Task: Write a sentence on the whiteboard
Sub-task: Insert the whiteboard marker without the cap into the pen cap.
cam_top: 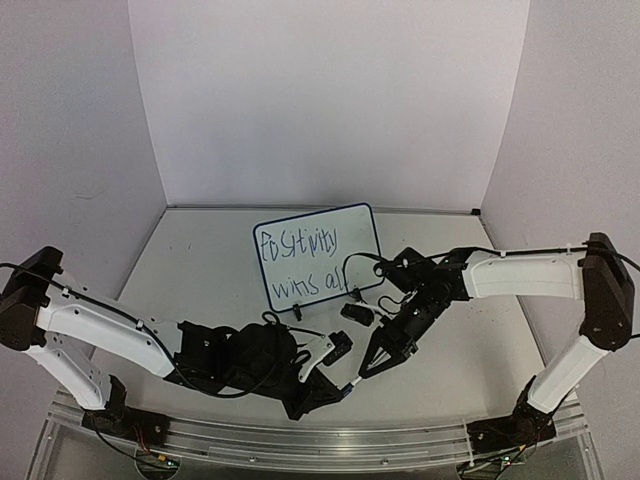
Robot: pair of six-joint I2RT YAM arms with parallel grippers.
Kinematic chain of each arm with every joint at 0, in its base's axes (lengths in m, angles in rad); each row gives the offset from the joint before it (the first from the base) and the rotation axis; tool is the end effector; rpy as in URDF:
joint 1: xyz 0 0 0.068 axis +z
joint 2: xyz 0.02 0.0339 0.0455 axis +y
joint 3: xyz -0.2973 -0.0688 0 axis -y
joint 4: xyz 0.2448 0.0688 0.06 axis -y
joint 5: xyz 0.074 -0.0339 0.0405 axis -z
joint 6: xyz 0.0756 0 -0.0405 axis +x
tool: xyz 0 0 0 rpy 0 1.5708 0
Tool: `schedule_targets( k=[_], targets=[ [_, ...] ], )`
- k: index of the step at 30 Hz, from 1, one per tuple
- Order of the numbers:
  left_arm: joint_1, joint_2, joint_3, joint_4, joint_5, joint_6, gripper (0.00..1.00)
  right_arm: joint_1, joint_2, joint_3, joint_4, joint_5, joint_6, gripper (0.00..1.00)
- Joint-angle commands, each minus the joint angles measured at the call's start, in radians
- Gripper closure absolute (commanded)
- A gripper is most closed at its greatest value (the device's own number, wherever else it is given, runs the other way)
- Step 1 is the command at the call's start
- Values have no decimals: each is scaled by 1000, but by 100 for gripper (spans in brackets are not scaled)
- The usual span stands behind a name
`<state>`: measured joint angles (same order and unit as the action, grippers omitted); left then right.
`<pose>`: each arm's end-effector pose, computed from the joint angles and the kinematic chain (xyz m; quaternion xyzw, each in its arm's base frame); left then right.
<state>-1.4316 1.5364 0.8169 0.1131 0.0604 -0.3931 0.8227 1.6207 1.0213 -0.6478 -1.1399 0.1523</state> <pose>0.0449 -0.3534 0.2092 0.4516 0.7619 -0.3830 0.2625 0.1567 0.2698 0.2218 0.3554 -0.7561 -0.5340 0.1296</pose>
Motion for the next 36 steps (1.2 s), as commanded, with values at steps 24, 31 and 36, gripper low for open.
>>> schedule_targets(
  k=[24,31,36],
  targets=[
    [61,-81,57,246,96,-1,100,115,51,45,16,-99,-67,100],
    [70,-94,55,263,84,1,100,127,50,45,21,-111,-66,100],
    [76,-94,59,273,77,8,100,136,53,47,26,-120,-65,100]
  ],
)
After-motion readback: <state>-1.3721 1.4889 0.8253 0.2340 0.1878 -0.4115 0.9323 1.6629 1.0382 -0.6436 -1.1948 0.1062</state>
